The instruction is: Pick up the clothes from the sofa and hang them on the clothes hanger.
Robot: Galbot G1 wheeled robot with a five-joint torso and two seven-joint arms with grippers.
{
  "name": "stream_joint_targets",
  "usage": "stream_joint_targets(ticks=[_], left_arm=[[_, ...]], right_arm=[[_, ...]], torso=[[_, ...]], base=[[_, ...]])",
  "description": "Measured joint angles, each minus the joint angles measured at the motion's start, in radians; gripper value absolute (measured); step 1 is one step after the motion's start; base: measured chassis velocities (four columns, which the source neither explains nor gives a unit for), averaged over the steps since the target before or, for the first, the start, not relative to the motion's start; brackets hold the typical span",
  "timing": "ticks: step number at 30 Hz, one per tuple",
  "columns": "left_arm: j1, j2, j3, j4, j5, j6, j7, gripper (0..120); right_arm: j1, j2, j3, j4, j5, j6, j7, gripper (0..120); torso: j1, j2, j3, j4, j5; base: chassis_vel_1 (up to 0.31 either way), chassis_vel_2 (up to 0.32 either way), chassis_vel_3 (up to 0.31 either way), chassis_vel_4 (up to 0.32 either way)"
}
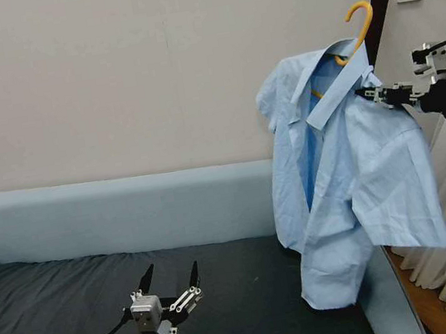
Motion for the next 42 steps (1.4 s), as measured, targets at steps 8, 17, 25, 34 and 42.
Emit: stream_joint_targets(ticks=[8, 17, 25, 34, 42], left_arm=[[-0.010, -0.021, 0.009, 0.014, 0.010, 0.014, -0.011, 100], [-0.001, -0.028, 0.011, 0.018, 0.026, 0.022, -0.020, 100], [-0.005, -0.022, 0.006, 0.019, 0.027, 0.023, -0.027, 100], [-0.010, -0.027, 0.014, 0.027, 0.028, 0.021, -0.029, 100], [0.002, -0.042, 0.007, 0.025, 0.032, 0.014, -0.030, 100]], right_arm=[[0.272, 0.033, -0.165, -0.096, -0.020, -0.063, 0.131, 7], [0.448, 0.099, -0.244, -0.145, 0.040, -0.158, 0.406, 7], [0.481, 0.064, -0.289, -0.140, 0.022, -0.161, 0.489, 7], [0.488, 0.059, -0.365, -0.223, -0.186, -0.162, 0.420, 7], [0.487, 0.101, -0.424, -0.331, -0.392, -0.162, 0.323, 7]], torso=[[0.000, 0.000, 0.000, -0.0004, -0.0003], [0.000, 0.000, 0.000, 0.0001, -0.0002], [0.000, 0.000, 0.000, -0.0003, -0.0001], [0.000, 0.000, 0.000, -0.0002, 0.0000], [0.000, 0.000, 0.000, 0.0001, 0.0000]], base=[[0.000, 0.000, 0.000, 0.000], [0.000, 0.000, 0.000, 0.000], [0.000, 0.000, 0.000, 0.000], [0.000, 0.000, 0.000, 0.000], [0.000, 0.000, 0.000, 0.000]])
